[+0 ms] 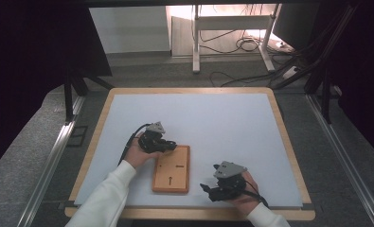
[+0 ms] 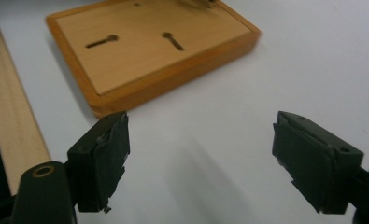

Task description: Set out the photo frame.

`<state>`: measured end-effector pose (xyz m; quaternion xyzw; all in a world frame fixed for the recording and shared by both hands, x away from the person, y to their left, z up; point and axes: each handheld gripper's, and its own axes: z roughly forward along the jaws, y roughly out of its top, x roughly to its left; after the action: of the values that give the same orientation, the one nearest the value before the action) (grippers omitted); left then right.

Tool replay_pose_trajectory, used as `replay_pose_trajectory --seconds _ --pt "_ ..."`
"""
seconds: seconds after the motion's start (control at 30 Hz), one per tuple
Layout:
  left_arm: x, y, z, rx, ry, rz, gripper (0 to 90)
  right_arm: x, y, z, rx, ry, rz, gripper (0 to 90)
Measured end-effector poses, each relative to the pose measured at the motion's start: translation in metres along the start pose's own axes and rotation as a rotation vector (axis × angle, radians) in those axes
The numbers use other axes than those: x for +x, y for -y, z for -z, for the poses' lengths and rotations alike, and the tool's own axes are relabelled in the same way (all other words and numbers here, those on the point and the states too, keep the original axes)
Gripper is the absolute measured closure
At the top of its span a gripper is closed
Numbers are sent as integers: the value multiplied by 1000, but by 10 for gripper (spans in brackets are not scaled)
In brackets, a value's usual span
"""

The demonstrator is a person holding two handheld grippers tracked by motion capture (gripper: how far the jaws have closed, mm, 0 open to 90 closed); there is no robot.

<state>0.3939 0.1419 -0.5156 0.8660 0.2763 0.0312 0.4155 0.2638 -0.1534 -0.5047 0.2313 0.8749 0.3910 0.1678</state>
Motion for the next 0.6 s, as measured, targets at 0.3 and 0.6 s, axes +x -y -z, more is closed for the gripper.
replay_pose_trajectory --seconds 0.3,0.6 --pt "6 -2 1 15 30 28 834 19 -10 -18 14 -23 63 153" --pt "14 -4 -1 21 62 45 834 33 -18 -27 18 -14 139 126"
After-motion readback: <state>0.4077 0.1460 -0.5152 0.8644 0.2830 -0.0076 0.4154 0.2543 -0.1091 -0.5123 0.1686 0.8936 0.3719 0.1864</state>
